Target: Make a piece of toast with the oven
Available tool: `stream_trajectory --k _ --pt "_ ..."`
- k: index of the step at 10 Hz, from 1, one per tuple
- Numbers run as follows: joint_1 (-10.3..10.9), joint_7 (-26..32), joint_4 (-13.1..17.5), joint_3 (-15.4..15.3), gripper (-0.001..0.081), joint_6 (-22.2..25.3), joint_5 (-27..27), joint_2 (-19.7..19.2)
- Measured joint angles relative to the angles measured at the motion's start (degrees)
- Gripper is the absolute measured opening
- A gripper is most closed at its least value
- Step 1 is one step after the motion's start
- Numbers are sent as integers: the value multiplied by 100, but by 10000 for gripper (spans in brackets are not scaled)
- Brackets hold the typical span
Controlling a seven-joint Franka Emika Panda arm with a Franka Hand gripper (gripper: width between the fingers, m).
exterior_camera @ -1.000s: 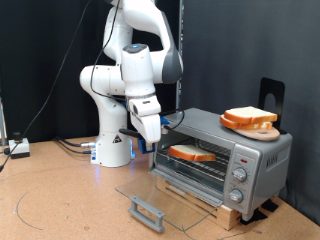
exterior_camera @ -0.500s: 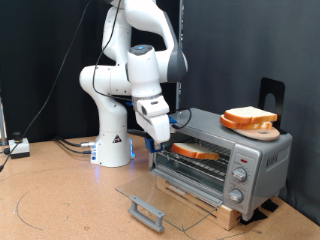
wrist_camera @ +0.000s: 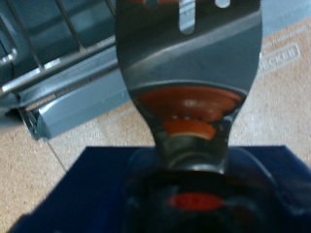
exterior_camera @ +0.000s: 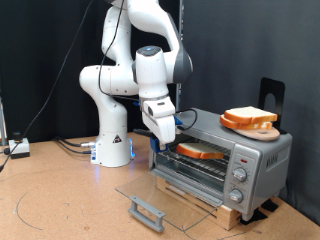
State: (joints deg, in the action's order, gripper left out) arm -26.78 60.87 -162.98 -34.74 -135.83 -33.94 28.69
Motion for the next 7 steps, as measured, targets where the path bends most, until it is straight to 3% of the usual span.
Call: stream_trajectory --k 3,7 --pt "-427 99 41 144 395 234 227 -31" --pt "-880 534 57 612 395 517 425 -31"
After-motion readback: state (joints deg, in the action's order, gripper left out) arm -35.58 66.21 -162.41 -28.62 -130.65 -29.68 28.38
